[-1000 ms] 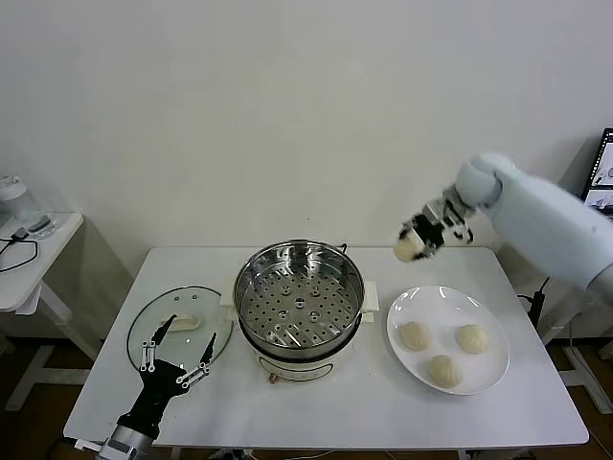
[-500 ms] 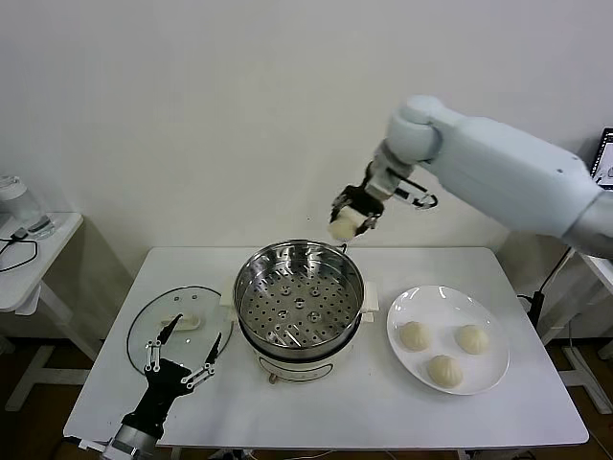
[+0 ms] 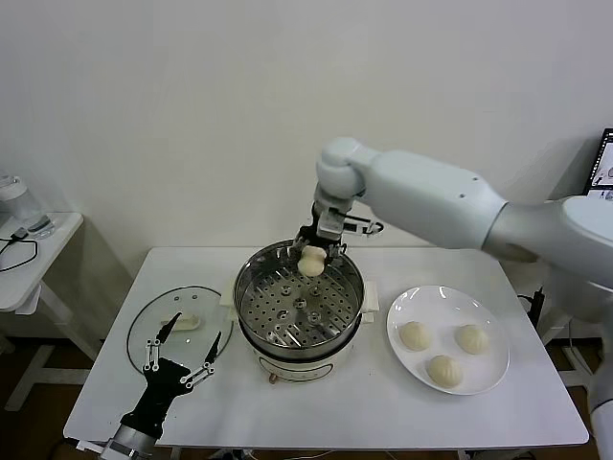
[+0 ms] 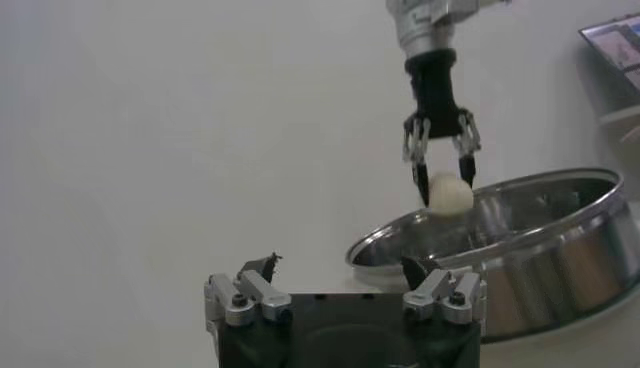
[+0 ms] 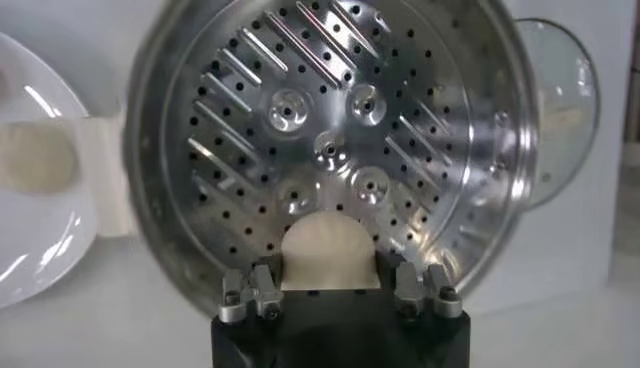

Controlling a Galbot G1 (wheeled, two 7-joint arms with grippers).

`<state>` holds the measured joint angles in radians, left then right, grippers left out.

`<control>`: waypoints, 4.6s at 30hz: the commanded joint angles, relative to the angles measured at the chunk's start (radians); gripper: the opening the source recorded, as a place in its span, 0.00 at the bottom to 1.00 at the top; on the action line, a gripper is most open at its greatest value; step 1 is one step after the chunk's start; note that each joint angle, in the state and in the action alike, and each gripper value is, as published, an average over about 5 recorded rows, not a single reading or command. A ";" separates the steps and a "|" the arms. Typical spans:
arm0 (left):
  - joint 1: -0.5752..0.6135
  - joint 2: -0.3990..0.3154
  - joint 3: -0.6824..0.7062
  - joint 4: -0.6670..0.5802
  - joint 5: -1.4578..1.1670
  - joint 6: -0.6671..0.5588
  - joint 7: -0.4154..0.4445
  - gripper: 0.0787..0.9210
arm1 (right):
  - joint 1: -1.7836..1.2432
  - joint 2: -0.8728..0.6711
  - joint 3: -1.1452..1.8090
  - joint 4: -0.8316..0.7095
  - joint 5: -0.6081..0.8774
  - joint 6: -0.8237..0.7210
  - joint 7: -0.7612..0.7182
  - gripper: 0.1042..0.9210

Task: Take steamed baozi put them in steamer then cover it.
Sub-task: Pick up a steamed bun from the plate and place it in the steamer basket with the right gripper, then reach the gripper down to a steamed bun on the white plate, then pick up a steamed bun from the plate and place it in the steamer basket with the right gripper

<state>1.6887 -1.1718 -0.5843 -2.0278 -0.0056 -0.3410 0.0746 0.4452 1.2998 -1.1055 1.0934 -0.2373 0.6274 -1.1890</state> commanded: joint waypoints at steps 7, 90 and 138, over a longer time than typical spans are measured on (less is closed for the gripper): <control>0.003 -0.003 0.000 -0.001 0.000 -0.011 -0.002 0.88 | -0.079 0.117 0.024 -0.137 -0.126 0.032 0.012 0.66; -0.006 0.006 -0.008 0.003 0.004 -0.008 -0.024 0.88 | -0.176 -0.500 -0.236 0.028 0.577 -0.762 0.174 0.84; -0.026 0.017 0.011 -0.023 0.003 -0.006 -0.033 0.88 | 0.399 0.073 -0.498 0.144 0.984 -0.894 0.040 0.61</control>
<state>1.6653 -1.1555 -0.5754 -2.0516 -0.0022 -0.3485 0.0428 0.8561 1.1837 -1.5525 1.2530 0.6693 -0.2228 -1.2026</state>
